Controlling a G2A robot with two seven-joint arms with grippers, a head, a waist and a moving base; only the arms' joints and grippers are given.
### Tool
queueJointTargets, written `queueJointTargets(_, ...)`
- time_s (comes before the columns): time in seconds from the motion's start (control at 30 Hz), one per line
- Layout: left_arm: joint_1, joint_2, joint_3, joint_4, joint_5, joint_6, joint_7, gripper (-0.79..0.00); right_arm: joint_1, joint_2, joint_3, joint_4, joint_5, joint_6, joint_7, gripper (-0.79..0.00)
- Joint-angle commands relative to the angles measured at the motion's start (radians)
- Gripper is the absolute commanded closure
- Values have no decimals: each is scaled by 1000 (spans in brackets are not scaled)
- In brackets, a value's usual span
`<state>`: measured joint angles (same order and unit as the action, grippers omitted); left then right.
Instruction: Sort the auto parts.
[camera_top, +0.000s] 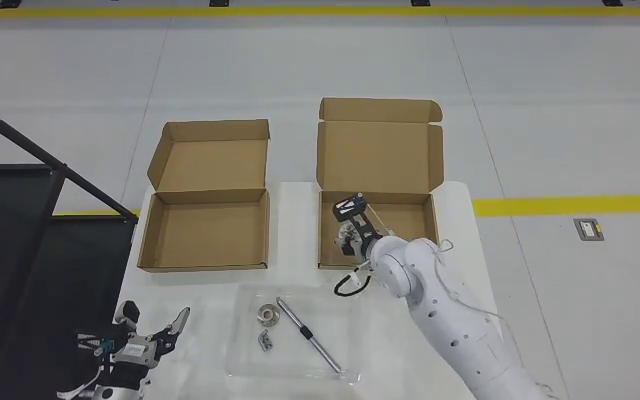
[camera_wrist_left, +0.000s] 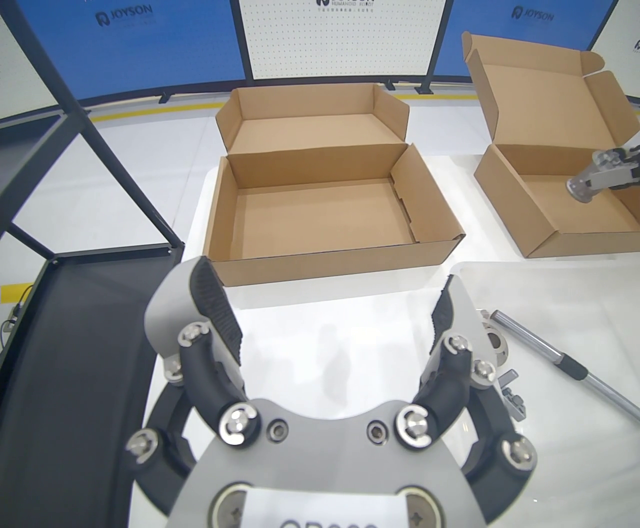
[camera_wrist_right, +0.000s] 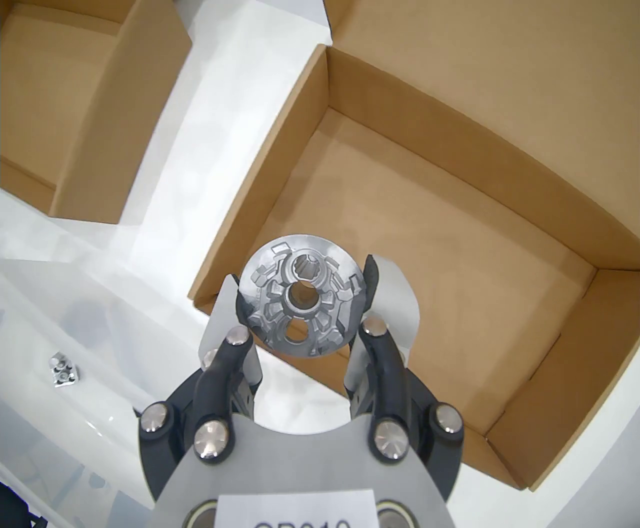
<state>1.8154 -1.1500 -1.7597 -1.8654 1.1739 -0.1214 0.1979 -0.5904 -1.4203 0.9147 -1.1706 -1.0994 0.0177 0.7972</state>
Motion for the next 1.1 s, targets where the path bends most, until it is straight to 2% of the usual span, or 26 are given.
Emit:
queueJointTargets(0.0,0,0,0,0,0,0,0,-785,46,-14,-27,91,1,-1,-10,0)
queueJointTargets(0.23,0,0,0,0,0,0,0,-785,165,-73,-105,324,11,26,-94,0)
queueJointTargets(0.5,0,0,0,0,0,0,0,-785,240,-130,-145,514,52,25,-185,-9)
queueJointTargets(0.53,0,0,0,0,0,0,0,-785,247,-136,-148,534,57,20,-191,-132)
queueJointTargets(0.57,0,0,0,0,0,0,0,-785,255,-142,-149,553,63,16,-196,-194)
queueJointTargets(0.6,0,0,0,0,0,0,0,-785,261,-147,-151,571,68,12,-201,-222)
queueJointTargets(0.67,0,0,0,0,0,0,0,-785,271,-157,-154,601,75,7,-212,-363)
queueJointTargets(0.7,0,0,0,0,0,0,0,-785,274,-161,-153,613,82,3,-221,-668)
queueJointTargets(0.73,0,0,0,0,0,0,0,-785,277,-164,-151,623,88,-1,-230,-785)
queueJointTargets(0.93,0,0,0,0,0,0,0,-785,286,-171,-138,641,98,-14,-258,-785)
queueJointTargets(1.07,0,0,0,0,0,0,0,-785,274,-162,-122,600,85,-25,-267,-785)
